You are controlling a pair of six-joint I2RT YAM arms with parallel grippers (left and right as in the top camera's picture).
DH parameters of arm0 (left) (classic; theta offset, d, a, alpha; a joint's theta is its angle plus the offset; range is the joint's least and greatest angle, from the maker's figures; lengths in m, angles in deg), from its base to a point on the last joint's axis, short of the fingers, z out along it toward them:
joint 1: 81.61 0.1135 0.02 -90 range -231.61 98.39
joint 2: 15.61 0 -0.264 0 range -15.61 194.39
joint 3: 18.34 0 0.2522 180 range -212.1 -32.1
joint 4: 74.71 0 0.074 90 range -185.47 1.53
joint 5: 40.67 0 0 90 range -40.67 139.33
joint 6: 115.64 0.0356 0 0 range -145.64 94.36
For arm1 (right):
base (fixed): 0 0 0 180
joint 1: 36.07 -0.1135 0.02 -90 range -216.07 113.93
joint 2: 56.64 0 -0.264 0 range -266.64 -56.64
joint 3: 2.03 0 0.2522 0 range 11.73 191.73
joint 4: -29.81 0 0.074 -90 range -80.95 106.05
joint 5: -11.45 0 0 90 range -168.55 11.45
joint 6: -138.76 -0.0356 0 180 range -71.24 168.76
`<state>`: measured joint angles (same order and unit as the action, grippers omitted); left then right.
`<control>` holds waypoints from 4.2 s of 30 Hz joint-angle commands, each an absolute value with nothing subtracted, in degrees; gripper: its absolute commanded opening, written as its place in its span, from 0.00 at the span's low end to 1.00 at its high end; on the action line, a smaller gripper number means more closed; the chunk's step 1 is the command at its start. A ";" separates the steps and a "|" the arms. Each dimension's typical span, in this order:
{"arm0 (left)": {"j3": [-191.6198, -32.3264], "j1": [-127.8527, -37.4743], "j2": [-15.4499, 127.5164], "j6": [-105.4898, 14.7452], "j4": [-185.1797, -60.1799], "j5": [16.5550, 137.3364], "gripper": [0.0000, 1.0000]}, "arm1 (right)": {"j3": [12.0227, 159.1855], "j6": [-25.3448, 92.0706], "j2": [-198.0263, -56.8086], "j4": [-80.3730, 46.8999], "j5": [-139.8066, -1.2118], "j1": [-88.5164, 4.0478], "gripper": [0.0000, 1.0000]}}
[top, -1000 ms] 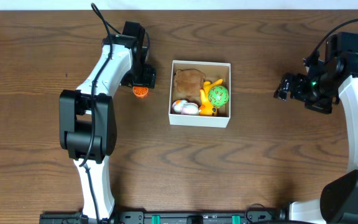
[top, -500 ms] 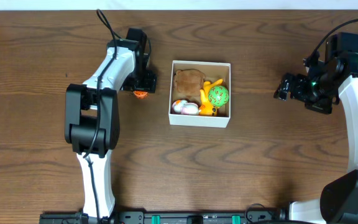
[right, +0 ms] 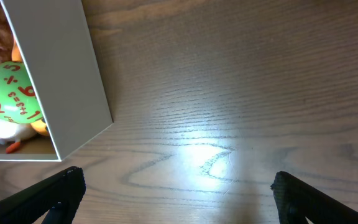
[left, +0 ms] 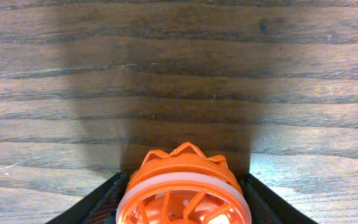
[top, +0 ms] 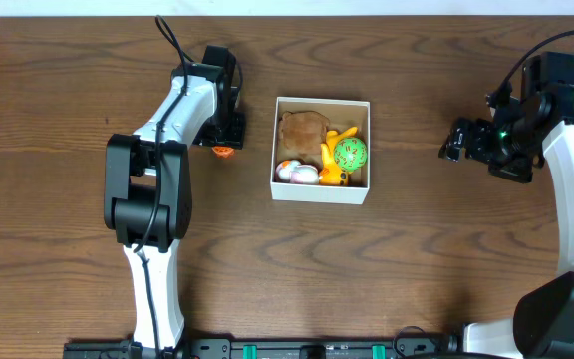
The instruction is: Pack container
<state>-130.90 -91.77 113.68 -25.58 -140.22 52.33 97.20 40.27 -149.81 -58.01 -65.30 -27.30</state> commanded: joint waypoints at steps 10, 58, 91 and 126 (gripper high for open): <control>-133.00 -91.29 109.70 -25.25 -145.95 51.24 0.55 | 97.09 41.17 -149.92 -58.25 -65.27 -27.12 0.99; -136.39 -110.63 90.12 -27.05 -149.66 51.74 0.90 | 97.16 47.31 -149.18 -56.70 -62.30 -27.14 0.99; -136.19 -107.24 38.56 -45.89 -170.75 21.65 0.98 | 97.22 60.84 -99.08 -53.12 -53.06 -30.05 0.99; -136.19 -107.24 38.60 -45.89 -170.78 21.65 0.98 | 81.40 69.16 -90.18 -47.46 -58.74 -30.01 0.99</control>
